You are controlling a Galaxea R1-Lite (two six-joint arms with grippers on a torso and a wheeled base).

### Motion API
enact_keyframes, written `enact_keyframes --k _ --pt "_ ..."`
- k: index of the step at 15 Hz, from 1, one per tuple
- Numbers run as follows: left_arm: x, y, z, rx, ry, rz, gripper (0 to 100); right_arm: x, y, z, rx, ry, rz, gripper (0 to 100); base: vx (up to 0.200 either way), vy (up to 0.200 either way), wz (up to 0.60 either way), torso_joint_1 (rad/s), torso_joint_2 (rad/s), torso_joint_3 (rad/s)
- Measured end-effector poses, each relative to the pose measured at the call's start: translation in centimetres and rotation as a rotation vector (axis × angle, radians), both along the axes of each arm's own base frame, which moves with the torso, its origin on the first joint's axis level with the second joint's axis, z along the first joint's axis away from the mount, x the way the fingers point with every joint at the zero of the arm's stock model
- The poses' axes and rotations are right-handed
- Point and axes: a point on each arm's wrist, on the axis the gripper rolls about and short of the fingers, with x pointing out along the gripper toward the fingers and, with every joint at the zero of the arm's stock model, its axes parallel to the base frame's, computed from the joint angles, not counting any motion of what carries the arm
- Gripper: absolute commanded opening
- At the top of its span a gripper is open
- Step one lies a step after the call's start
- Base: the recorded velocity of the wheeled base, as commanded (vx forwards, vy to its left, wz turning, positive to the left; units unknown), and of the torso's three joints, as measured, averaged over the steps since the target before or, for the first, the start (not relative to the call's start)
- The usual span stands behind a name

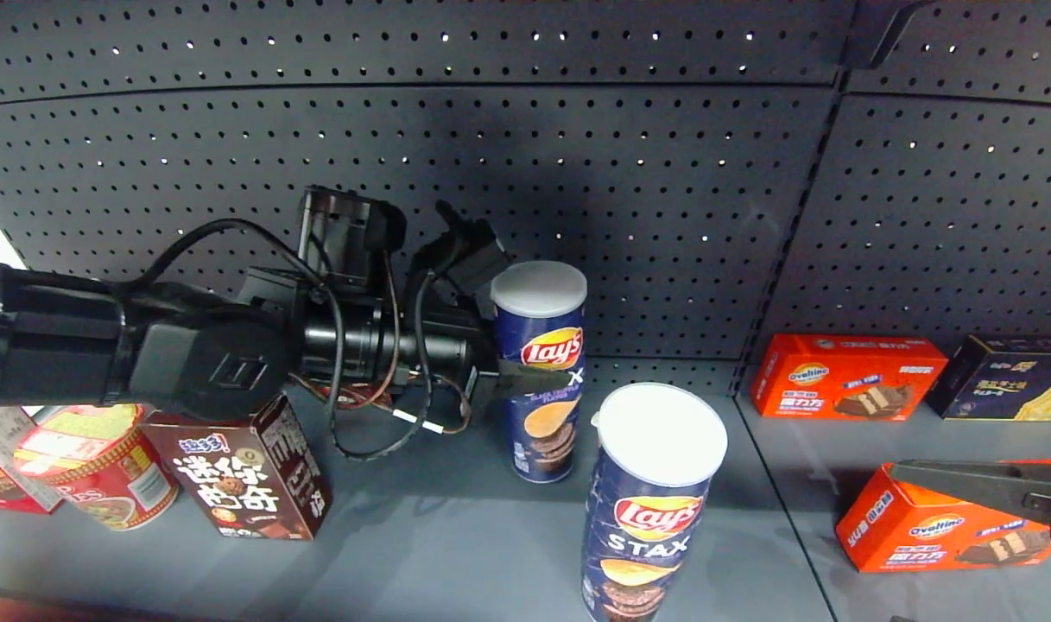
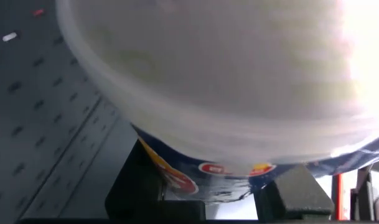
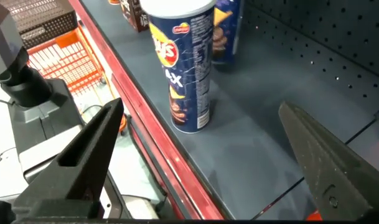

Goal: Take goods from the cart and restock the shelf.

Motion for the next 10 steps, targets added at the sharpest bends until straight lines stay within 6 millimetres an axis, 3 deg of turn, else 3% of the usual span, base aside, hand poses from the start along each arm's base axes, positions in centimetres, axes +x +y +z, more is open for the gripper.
enact_keyframes --k 10 --pt "3.9 -2.4 -1.5 -0.026 -0.033 -0.036 0 0.1 0.0 -0.1 -0.005 0.005 -0.001 100 0.000 0.000 0.00 0.000 0.00 0.000"
